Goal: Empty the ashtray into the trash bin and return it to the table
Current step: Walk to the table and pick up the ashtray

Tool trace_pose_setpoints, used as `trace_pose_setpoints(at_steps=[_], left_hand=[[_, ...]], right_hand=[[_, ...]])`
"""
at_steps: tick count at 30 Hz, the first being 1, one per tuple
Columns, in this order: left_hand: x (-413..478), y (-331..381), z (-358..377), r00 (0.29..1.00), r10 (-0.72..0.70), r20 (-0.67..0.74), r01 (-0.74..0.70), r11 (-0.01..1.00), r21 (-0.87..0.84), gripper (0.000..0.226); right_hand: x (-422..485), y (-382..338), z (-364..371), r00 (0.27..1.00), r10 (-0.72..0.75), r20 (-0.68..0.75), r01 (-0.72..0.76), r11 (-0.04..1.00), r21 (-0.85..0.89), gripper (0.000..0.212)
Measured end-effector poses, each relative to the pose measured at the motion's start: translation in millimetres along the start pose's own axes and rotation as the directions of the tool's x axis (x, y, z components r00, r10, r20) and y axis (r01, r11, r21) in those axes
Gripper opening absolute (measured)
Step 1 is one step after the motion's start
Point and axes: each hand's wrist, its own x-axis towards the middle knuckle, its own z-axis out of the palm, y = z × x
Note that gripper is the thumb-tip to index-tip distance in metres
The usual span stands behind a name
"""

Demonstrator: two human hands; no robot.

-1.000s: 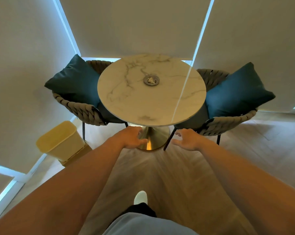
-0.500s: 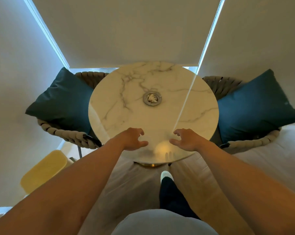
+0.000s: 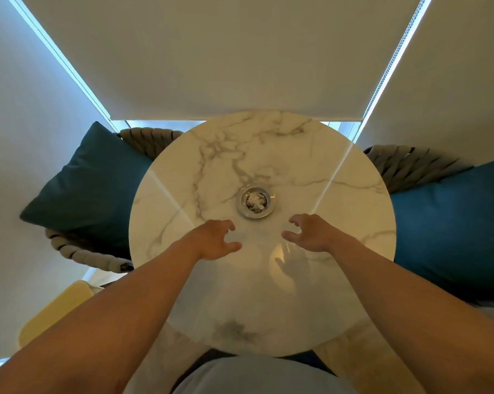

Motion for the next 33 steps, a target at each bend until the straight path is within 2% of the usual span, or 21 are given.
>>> trace_pose_setpoints(at_steps=[7, 16, 22, 27, 33], left_hand=[[65.7, -17.5, -18.2, 1.000, -0.012, 0.023, 0.012, 1.000, -0.004, 0.071], [141.4, -45.7, -23.9, 0.998, 0.042, -0.040, -0.044, 0.998, -0.051, 0.098], [164.0, -42.7, -21.1, 0.998, 0.068, -0.019, -0.069, 0.994, -0.083, 0.115], [171.0, -34.5, -14.3, 0.995, 0.096, -0.020, -0.097, 0.991, -0.096, 0.115], [175.5, -28.1, -4.4, 0.994, 0.094, -0.064, -0.100, 0.990, -0.095, 0.125]], right_hand=[[56.1, -1.1, -4.5, 0.997, 0.070, 0.034, -0.073, 0.991, 0.113, 0.068], [112.7, -9.5, 5.6, 0.972, 0.215, -0.095, -0.177, 0.937, 0.302, 0.056], [135.7, -7.6, 13.0, 0.943, 0.296, -0.156, -0.219, 0.899, 0.380, 0.042], [150.4, -5.6, 20.2, 0.925, 0.341, -0.170, -0.225, 0.849, 0.478, 0.021], [160.3, -9.4, 20.8, 0.911, 0.366, -0.192, -0.213, 0.814, 0.540, 0.014]])
